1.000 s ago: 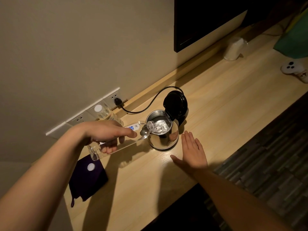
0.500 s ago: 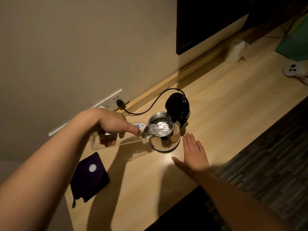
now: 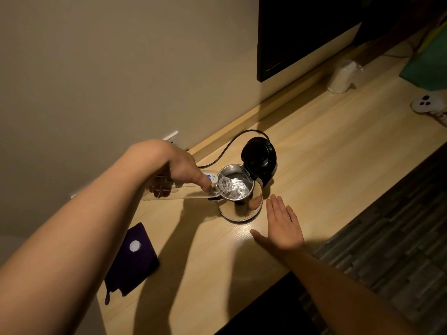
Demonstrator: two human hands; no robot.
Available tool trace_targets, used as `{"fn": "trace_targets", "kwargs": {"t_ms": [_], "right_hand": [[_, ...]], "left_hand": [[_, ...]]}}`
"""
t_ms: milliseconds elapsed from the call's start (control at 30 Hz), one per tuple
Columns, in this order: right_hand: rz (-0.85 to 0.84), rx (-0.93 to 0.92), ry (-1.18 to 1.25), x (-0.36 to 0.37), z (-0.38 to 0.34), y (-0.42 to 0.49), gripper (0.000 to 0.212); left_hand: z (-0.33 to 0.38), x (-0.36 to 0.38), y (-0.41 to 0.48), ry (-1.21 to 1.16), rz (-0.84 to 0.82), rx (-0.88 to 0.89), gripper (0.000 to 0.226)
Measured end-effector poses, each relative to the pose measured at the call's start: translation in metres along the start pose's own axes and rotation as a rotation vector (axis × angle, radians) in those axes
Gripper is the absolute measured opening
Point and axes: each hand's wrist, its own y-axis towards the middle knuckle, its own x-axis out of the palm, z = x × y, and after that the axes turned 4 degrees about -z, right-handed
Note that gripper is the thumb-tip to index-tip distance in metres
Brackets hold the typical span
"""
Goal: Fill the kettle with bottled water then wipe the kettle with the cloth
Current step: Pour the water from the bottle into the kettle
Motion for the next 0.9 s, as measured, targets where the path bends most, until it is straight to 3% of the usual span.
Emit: {"fn": "trace_targets", "kwargs": {"t_ms": [267,500,633,800,900], "right_hand": [[-0.013,0.006,-0.014,-0.001,0.000,0.000,0.109],[-0.001,0.002,-0.018,-0.001,0.000,-0.001,0.109],[-0.003,0.009,-0.013,0.000,0.000,-0.001,0.109],[-0.010,0.009,-0.024,0.000,0.001,0.000,0.108],[-0.002,0.015,-0.007,0.000,0.001,0.000,0.108]], "left_hand": [[0.014,-0.003,-0.004,0.062,0.083,0.019,0.052],[0.012,-0.001,0.003,0.047,0.069,0.056,0.053],[-0.007,0.007,0.012,-0.065,0.039,0.095,0.068],[-0.038,0.050,0.033,-0.300,0.115,0.305,0.073],[-0.052,0.081,0.048,-0.504,0.154,0.435,0.062]]}}
